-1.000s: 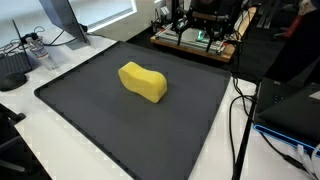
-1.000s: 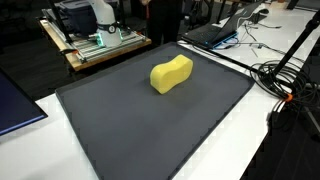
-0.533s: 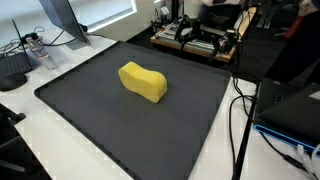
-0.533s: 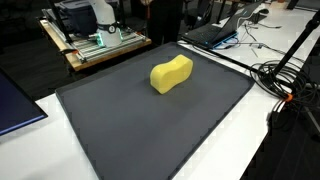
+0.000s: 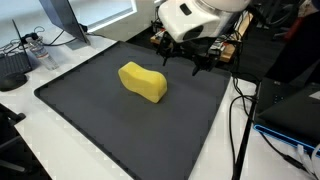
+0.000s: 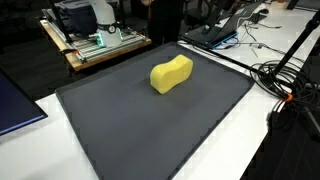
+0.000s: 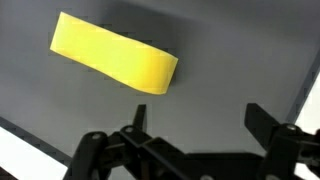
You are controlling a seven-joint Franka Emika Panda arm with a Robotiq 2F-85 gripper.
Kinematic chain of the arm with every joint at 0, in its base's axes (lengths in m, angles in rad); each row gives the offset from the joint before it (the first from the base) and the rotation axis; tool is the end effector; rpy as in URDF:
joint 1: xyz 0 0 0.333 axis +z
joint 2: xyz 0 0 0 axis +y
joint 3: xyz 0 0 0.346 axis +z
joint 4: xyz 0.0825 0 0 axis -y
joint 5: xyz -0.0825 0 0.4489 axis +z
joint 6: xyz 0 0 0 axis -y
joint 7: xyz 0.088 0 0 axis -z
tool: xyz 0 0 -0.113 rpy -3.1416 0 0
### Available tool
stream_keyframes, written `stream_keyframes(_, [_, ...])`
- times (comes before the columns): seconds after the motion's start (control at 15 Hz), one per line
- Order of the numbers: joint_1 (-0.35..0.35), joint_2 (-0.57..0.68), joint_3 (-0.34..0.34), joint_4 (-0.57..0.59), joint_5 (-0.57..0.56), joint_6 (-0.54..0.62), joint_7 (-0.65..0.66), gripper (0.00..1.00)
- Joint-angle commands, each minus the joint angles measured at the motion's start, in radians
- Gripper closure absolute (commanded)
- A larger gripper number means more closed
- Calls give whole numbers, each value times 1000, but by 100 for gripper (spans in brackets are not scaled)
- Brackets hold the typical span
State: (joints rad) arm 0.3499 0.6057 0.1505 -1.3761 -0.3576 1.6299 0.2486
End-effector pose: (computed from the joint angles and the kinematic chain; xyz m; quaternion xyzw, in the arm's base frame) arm 0.6898 0.3109 0.3374 0.9642 0.1576 -0.1105 0.1823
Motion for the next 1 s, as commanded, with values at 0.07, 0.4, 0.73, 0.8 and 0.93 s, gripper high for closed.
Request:
stream_keyframes(0.07, [1,149,-30,233,-6,-97,-198,0])
stream_keyframes(0.4, [-41,246,-41,392,20,-111,-427,0])
stream_keyframes(0.73, [-101,316,-37,515,55,-158,-630,0])
stream_keyframes(0.8, [-113,326,-36,531,62,-169,-668,0])
stream_keyframes(0.93, [-134,341,-35,559,77,-192,-736,0])
